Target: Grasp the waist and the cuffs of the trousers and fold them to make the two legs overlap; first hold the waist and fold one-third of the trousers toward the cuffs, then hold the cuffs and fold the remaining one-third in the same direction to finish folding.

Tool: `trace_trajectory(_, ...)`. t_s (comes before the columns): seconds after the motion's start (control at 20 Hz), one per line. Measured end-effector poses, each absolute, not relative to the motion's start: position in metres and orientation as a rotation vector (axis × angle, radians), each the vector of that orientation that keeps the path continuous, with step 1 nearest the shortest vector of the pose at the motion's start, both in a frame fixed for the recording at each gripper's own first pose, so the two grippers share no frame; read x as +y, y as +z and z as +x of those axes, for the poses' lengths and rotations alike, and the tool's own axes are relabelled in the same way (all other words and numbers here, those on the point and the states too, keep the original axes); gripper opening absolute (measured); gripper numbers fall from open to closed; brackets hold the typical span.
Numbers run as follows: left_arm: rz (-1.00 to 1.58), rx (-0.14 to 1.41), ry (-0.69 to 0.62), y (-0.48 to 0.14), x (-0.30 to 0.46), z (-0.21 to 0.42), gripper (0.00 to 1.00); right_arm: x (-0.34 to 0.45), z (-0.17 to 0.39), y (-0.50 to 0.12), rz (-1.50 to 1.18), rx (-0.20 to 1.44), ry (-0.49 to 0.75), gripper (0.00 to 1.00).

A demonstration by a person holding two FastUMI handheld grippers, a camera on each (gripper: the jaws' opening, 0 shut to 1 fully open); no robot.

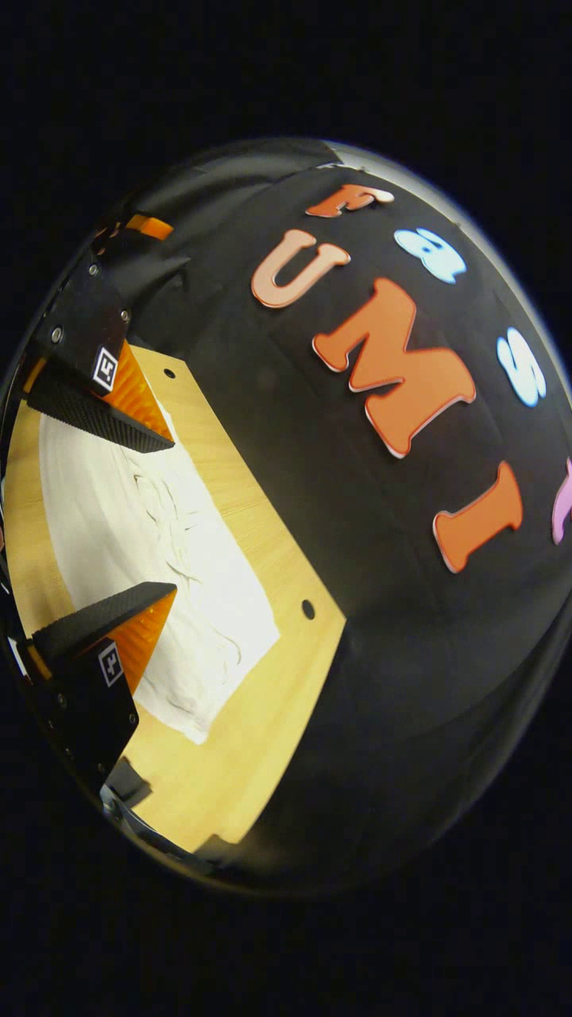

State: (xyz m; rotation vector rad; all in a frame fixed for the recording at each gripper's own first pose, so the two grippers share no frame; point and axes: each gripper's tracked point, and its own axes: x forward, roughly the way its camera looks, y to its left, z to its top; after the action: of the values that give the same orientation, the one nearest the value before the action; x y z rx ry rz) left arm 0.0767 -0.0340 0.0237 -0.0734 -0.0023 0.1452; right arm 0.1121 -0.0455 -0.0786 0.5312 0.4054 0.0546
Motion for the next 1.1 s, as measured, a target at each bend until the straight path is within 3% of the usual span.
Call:
trace_trajectory(0.25, -0.061, 0.015, 0.146, 0.021, -0.028, 0.085, 0.99, -0.051, 0.106, -0.134, 0.846, 0.55, -0.005, 0.98)
trace_trajectory(0.6, -0.062, 0.048, 0.171, 0.006, -0.009, 0.089, 0.99, -0.084, 0.095, -0.208, 1.026, 0.696, -0.192, 0.98)
trace_trajectory(1.1, -0.06, 0.085, 0.233, -0.009, 0.015, 0.093, 0.99, -0.106, 0.099, -0.253, 1.034, 0.788, -0.318, 0.98)
